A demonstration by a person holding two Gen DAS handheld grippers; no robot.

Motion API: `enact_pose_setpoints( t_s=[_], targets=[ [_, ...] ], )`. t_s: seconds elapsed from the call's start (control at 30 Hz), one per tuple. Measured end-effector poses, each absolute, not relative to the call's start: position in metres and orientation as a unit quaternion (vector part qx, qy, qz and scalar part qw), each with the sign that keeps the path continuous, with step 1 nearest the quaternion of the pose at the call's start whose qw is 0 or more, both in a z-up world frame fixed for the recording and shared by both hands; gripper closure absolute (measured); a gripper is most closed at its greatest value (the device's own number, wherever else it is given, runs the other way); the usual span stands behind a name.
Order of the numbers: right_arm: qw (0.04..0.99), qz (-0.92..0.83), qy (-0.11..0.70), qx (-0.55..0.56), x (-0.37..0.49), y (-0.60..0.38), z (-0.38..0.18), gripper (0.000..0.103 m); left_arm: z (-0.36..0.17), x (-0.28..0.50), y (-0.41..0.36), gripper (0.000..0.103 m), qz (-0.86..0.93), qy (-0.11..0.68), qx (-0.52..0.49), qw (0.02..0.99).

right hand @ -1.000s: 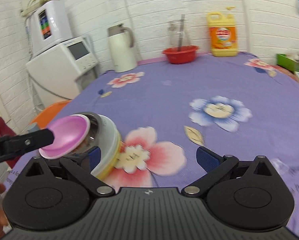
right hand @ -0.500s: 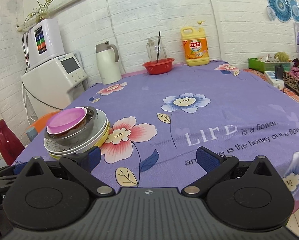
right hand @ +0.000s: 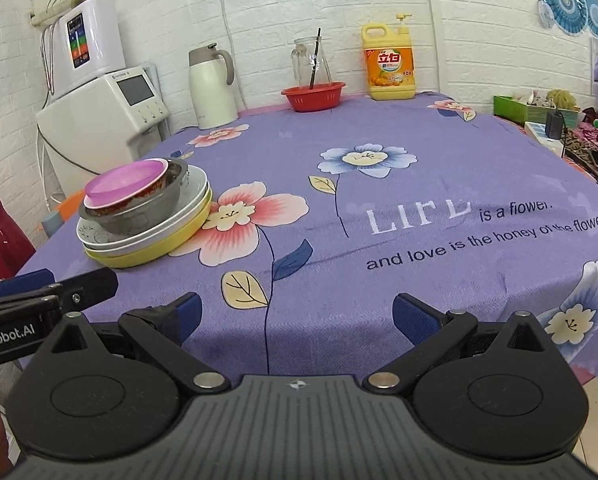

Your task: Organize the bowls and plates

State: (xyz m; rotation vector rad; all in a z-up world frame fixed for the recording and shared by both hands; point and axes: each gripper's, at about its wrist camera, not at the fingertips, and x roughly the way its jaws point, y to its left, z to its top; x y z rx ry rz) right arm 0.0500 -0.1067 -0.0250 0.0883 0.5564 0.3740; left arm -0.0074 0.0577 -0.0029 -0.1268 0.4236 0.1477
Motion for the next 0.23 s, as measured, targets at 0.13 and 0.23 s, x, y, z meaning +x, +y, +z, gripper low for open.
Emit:
enact_pose_setpoints(
  t_s=[0.13,0.23],
  targets=[
    [0.939,0.191,0.282,0.046,0.0508,-0.1047,-0.0294,0.0,-0.006,-0.0073,0.0598,0.021,0.081,0.206,-0.058,0.973],
    [0.937,0.196,0.285,0.048,0.0505,-0.1044,-0.0305,0.0,-0.0063,-0.0077,0.0583,0.021,0.088,0.205,-0.054,0.973]
  ],
)
